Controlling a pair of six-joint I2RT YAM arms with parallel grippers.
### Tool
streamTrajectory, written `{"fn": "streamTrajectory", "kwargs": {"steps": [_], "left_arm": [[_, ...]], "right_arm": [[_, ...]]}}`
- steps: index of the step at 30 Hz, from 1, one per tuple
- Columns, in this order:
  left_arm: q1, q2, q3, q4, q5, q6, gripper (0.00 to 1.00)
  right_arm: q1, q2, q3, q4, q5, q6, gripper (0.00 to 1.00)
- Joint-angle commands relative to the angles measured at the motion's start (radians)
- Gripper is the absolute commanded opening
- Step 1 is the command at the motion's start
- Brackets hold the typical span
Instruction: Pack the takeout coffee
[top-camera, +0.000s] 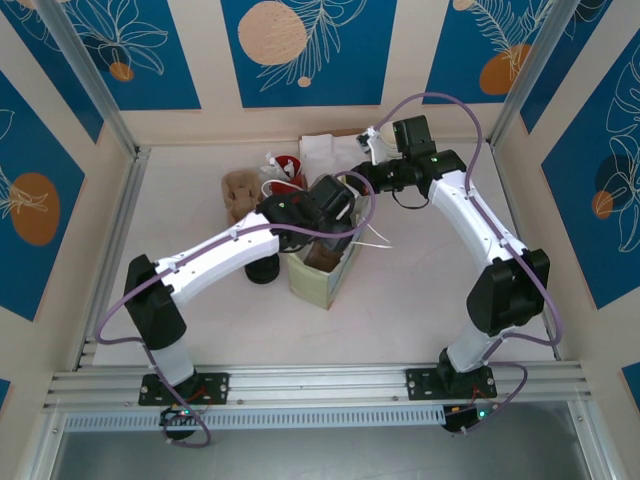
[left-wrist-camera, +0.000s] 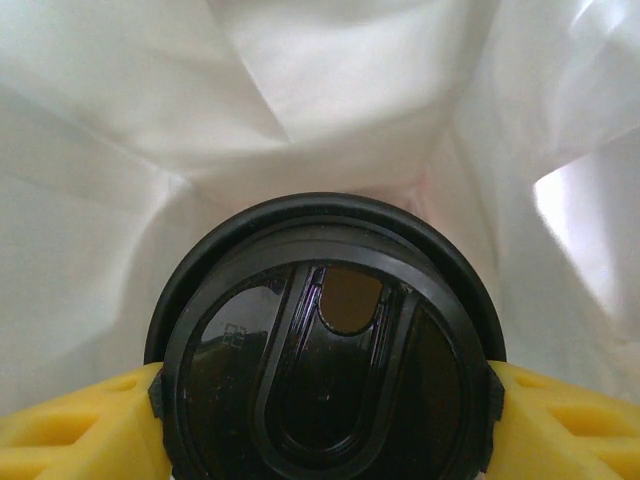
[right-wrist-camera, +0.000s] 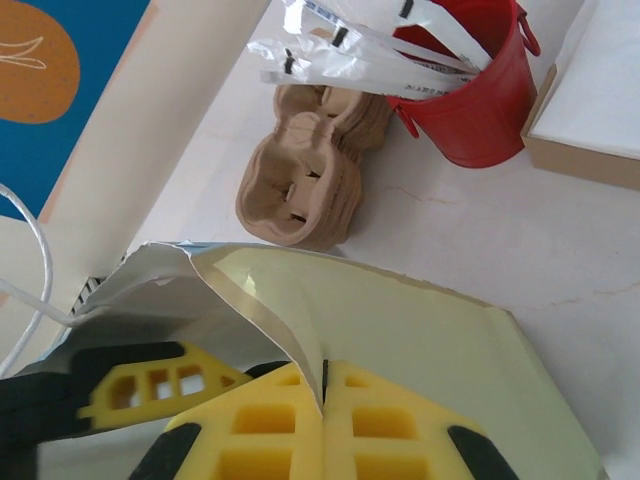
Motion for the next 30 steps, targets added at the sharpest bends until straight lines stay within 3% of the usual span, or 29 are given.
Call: {"fn": "streamTrajectory", "kwargs": {"steps": [1,11,19,30], "left_arm": [[0.013,-0.036,-0.020,-0.008,-0.021,-0.019,0.70],[0.034,-0.060,-0.069,0.058,-0.029,-0.039,0.70],[0.033,-0.095,-0.122,0.128,-0.009,-0.035,0.72],[-0.008,-0.111,-0.135,0.090,-0.053,-0.057,0.71]], "right_arm": [[0.006,-0.037,-0.010,0.024,-0.016,0.020,0.01],[-0.013,-0.057,-0.046,0.049,-0.080,0.049,0.00],[-0.030,-0.116,-0.185,0.221,-0.186,0.077,0.01],[-0.043,-0.087,-0.122,0.184,-0.322,-0.105,0.00]]}}
